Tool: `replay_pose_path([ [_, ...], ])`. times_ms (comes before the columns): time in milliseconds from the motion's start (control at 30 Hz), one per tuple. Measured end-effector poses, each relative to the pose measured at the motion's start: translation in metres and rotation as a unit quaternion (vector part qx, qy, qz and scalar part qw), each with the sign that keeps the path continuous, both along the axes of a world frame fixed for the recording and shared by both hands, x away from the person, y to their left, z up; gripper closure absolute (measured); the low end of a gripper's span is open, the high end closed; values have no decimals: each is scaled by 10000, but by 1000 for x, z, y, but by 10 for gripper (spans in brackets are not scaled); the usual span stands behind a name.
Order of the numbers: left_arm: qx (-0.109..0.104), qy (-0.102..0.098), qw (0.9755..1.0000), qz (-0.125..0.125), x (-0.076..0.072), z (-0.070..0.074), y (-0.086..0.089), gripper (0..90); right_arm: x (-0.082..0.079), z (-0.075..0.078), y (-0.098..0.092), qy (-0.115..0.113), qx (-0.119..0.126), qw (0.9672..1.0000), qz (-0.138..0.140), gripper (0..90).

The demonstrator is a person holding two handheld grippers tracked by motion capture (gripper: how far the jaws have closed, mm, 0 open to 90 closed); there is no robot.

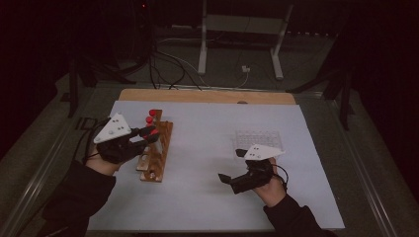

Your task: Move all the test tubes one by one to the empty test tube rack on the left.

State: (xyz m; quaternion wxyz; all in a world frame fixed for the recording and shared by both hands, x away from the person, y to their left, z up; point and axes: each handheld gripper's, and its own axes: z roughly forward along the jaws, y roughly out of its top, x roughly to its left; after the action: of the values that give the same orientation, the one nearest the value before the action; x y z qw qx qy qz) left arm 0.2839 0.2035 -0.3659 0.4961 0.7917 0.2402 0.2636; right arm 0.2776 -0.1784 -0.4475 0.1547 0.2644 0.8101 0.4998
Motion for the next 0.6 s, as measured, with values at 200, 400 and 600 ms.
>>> replay_pose_path([
  [200, -50, -41, 9992, 385, 2, -6, 19, 722, 0, -1, 0, -14, -2, 10000, 10, 0],
  [400, -172, 15, 9980, 602, 12, -16, 30, 722, 2, -3, 0, 7, -4, 10000, -16, 0],
  [600, -164, 131, 9973, 704, 22, -31, 30, 722, 2, -2, -2, -15, 20, 10000, -30, 0],
])
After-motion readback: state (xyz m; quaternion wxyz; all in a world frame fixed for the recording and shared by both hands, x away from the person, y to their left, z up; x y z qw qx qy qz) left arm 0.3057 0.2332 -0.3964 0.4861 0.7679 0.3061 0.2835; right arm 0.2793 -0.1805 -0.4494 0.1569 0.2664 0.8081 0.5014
